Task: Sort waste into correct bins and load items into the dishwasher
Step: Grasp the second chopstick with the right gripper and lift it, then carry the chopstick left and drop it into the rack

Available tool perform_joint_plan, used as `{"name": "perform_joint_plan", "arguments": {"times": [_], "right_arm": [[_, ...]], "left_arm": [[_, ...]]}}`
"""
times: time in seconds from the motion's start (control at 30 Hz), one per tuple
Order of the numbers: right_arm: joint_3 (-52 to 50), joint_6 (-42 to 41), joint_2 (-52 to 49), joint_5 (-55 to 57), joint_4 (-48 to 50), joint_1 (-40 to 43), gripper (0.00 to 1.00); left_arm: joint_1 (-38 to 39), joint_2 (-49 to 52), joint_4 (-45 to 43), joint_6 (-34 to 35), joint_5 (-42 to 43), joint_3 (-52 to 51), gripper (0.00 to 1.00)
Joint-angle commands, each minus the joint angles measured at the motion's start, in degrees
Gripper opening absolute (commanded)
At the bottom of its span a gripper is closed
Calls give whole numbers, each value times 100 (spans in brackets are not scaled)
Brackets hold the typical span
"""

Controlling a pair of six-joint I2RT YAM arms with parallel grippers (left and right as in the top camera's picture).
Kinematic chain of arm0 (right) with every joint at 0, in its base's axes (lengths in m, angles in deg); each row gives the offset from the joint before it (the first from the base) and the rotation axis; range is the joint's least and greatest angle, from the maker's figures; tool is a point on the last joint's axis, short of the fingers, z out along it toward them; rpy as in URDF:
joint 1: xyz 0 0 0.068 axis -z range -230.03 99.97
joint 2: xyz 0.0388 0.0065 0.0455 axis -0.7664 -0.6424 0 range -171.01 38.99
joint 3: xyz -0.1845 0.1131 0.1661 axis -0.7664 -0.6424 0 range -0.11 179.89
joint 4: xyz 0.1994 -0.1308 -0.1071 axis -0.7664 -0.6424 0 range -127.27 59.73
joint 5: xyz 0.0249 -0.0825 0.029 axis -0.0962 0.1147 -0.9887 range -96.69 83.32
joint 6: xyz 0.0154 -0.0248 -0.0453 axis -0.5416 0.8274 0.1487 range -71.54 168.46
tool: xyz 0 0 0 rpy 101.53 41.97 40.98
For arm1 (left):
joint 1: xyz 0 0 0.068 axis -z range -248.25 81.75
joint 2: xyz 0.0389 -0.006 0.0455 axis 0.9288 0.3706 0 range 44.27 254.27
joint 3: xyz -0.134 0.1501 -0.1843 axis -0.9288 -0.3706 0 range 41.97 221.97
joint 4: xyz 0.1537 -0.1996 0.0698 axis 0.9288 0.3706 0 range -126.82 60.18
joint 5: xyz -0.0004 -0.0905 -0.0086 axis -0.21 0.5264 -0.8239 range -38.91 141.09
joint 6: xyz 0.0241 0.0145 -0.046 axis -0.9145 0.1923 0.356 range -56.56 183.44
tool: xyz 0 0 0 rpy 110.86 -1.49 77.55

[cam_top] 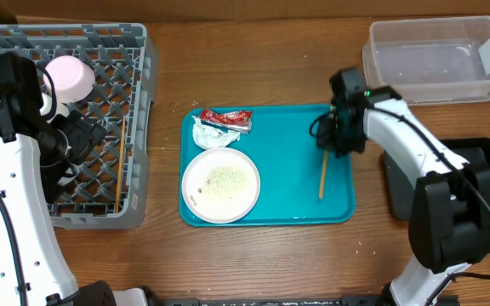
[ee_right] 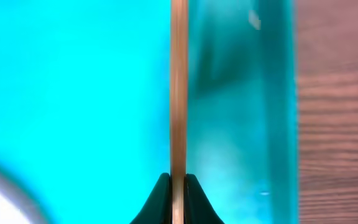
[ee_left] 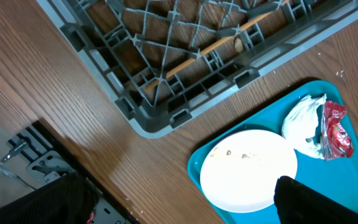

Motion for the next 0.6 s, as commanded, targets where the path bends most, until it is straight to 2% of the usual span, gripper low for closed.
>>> {"name": "perform_joint_plan", "arguments": {"times": [0.0,0.07,0.13,0.27,0.33,0.4,0.57], "right_arm": [[809,-61,17,-1552,-96,-4,4],[1056,-63,17,-2570,90,-76,4],[1178,-356,17,-3128,415,-227,4],[1185,-1261,15,-3191,1381,-800,4],[1185,-1768,15,-2933,1906,-1193,4],[1185,-2575,15,-2277,2723,-1928,4],[1185,-3423,-15,-507,3436,-3099,4]], "left_arm": [[-20,-11,13,74,9,107,100],[-20,-11,13,72,9,107,100],[-20,-11,13,72,9,107,100],[-20,-11,13,72,9,107,100],[-20,-11,13,74,9,107,100],[-20,-11,13,74,9,107,100],[-20,-11,13,74,9,107,100]]}}
